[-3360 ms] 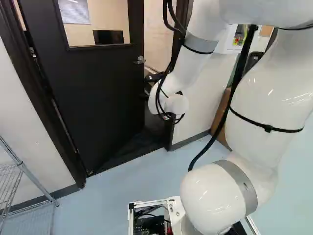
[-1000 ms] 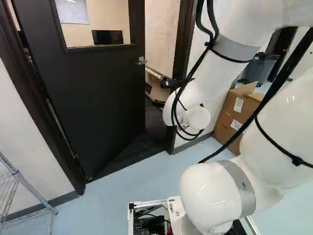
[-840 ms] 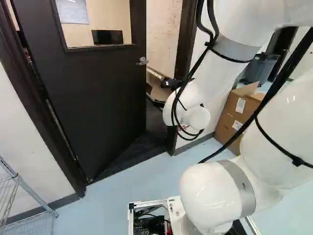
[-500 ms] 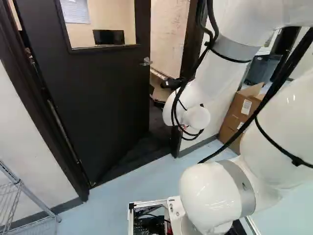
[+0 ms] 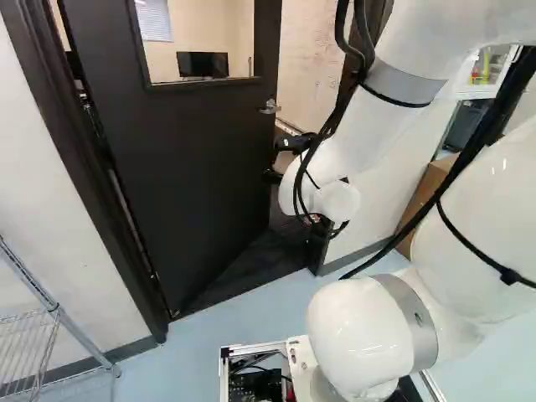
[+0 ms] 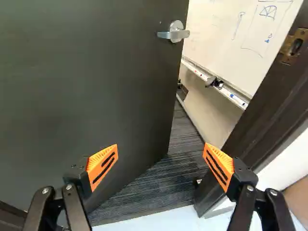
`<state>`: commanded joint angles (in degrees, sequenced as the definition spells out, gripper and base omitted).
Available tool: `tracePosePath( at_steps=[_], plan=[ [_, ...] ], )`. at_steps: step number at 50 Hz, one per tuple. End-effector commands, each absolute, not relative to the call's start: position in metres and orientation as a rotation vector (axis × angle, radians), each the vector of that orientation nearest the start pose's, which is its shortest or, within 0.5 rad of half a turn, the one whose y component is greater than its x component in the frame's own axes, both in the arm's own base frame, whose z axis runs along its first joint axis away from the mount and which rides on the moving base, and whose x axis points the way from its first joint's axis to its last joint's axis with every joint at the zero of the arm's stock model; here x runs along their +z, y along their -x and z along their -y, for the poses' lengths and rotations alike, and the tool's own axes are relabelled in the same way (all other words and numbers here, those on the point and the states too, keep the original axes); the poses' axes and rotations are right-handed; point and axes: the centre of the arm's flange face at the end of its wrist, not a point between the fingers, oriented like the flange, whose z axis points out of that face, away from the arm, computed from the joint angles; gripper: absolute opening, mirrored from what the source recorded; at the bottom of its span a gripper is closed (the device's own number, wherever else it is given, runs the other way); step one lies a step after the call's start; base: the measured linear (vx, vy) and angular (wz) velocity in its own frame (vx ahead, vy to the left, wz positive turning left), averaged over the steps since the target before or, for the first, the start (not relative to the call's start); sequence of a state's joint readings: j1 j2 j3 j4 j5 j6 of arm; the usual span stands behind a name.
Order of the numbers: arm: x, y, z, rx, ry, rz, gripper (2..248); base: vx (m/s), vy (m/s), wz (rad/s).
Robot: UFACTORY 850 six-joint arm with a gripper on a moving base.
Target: Open the door and move inside
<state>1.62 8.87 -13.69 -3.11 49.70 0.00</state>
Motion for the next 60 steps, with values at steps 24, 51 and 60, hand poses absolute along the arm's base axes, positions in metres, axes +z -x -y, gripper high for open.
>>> tracePosePath(
  at_steps=[24, 51, 60],
  plan=[
    [0.3860, -0.3272, -0.0130, -1.834, 2.512, 0.118, 247, 0.072, 0.092, 0.116],
    [0.3860, -0.3272, -0.0130, -1.834, 2.512, 0.118, 247, 0.085, 0.050, 0.040],
    [0.3860, -0.3272, -0.0130, -1.834, 2.512, 0.118, 247, 0.096, 0.045, -0.007]
  ],
)
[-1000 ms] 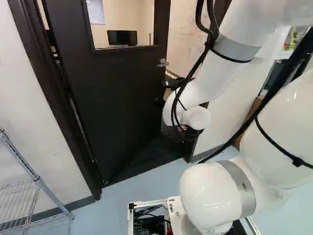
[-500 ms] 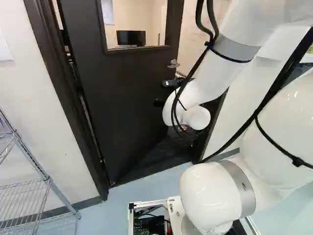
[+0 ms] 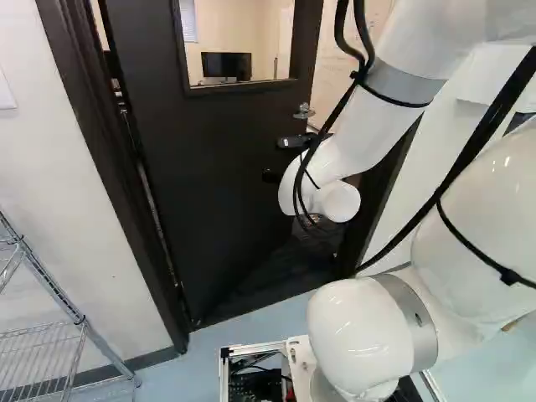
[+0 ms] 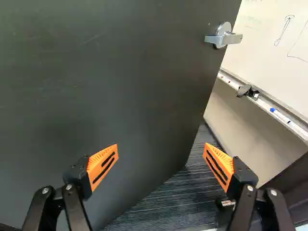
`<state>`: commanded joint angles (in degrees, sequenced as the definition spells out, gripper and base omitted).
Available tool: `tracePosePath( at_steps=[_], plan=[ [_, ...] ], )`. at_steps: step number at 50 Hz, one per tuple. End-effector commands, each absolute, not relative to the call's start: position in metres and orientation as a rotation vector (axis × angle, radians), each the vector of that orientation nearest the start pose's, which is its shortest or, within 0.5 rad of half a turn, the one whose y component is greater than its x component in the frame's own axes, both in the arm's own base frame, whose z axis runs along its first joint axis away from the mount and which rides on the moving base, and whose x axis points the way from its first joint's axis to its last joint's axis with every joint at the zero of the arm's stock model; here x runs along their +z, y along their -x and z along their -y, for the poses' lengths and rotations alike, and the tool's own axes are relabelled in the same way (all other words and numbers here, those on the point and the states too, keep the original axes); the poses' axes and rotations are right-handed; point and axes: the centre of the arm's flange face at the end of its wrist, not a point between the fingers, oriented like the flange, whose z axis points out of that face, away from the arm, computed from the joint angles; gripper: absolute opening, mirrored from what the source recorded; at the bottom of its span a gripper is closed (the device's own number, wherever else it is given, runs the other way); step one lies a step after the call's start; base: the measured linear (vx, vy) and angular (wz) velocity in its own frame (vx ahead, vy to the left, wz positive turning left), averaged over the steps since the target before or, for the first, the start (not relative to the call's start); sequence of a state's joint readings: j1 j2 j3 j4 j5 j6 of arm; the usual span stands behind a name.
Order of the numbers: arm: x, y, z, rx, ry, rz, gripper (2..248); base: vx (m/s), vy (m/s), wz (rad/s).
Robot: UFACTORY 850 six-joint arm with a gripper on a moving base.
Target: Open the door and move inside
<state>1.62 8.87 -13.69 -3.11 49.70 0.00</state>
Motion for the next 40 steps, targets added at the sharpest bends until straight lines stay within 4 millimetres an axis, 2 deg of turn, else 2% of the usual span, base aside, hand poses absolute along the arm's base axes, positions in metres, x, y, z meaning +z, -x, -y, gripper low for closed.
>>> tracePosePath(
  at_steps=[27, 40],
  plan=[
    [0.3860, -0.3272, -0.0130, -1.834, 2.512, 0.118, 247, 0.102, 0.054, -0.017],
    [0.3860, -0.3272, -0.0130, -1.834, 2.512, 0.118, 247, 0.030, 0.024, -0.003]
  ],
)
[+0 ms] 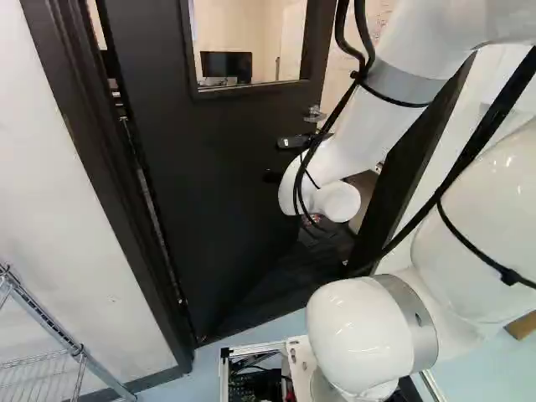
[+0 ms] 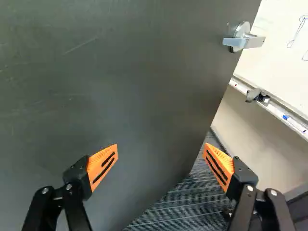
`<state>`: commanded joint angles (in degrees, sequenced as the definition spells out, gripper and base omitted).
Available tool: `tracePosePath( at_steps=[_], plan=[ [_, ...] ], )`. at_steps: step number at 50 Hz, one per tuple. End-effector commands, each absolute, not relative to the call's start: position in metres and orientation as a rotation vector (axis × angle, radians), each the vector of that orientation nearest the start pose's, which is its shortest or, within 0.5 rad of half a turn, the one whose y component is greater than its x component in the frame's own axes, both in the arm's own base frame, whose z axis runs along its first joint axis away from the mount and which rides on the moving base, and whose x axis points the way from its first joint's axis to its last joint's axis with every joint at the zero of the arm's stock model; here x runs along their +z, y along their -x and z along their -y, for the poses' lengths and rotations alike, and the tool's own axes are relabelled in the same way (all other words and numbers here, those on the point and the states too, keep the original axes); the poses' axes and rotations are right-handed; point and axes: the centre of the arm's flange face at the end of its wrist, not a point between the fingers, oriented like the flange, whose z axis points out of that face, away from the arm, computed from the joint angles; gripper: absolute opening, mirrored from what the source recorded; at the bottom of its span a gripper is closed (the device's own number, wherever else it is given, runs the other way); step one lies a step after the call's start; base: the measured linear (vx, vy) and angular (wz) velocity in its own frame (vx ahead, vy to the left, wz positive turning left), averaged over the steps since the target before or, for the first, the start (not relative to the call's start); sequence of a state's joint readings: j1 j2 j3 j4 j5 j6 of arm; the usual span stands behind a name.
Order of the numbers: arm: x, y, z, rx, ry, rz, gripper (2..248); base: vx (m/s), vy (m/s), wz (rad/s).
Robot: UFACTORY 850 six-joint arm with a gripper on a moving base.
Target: Open the door and move inside
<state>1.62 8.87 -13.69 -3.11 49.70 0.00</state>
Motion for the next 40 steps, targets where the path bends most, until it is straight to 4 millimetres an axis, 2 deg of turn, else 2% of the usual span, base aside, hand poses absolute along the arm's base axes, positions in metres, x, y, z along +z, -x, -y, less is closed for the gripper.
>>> tracePosePath(
  at_steps=[24, 40],
  plan=[
    [0.386, -0.328, -0.013, -1.834, 2.512, 0.116, 247, 0.000, 0.000, 0.000],
    [0.387, -0.341, -0.014, -1.835, 2.521, 0.046, 247, 0.000, 0.000, 0.000]
  ],
)
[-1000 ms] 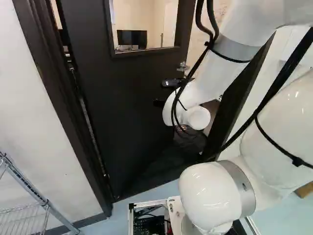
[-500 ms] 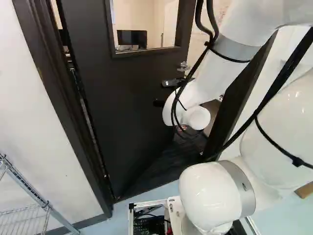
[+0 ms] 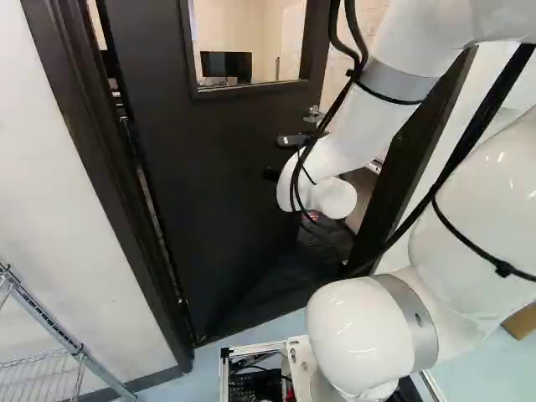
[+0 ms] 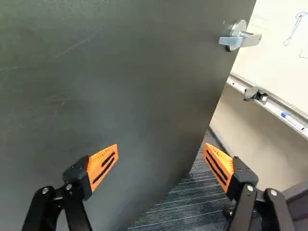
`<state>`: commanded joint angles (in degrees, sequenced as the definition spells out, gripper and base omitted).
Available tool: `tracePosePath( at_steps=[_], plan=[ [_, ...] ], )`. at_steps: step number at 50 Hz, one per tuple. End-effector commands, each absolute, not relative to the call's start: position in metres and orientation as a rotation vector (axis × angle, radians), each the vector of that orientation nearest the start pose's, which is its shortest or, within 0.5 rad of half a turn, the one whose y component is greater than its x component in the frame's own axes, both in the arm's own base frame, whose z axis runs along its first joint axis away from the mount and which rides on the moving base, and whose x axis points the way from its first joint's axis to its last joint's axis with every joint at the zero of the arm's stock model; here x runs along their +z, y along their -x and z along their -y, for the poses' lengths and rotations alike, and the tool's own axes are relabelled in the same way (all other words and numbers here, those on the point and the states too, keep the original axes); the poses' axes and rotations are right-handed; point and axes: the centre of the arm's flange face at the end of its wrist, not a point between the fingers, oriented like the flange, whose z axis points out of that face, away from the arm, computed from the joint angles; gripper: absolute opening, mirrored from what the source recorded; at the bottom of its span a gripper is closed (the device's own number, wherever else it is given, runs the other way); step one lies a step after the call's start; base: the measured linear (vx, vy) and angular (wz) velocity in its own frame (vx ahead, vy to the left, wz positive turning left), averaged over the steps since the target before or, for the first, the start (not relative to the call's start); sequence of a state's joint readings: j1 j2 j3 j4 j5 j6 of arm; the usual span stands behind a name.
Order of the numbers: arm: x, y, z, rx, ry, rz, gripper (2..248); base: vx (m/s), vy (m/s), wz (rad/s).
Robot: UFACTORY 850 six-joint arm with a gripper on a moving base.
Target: Open the door and move inside
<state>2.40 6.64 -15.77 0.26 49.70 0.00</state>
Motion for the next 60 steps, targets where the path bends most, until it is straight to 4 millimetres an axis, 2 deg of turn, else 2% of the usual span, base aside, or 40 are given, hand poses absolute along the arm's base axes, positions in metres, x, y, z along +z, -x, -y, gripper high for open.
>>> tracePosePath(
  at_steps=[29, 60],
  plan=[
    [0.388, -0.368, -0.025, -1.829, 2.528, -0.128, 247, 0.000, 0.000, 0.000],
    [0.387, -0.384, -0.045, -1.807, 2.525, -0.265, 247, 0.000, 0.000, 0.000]
  ],
)
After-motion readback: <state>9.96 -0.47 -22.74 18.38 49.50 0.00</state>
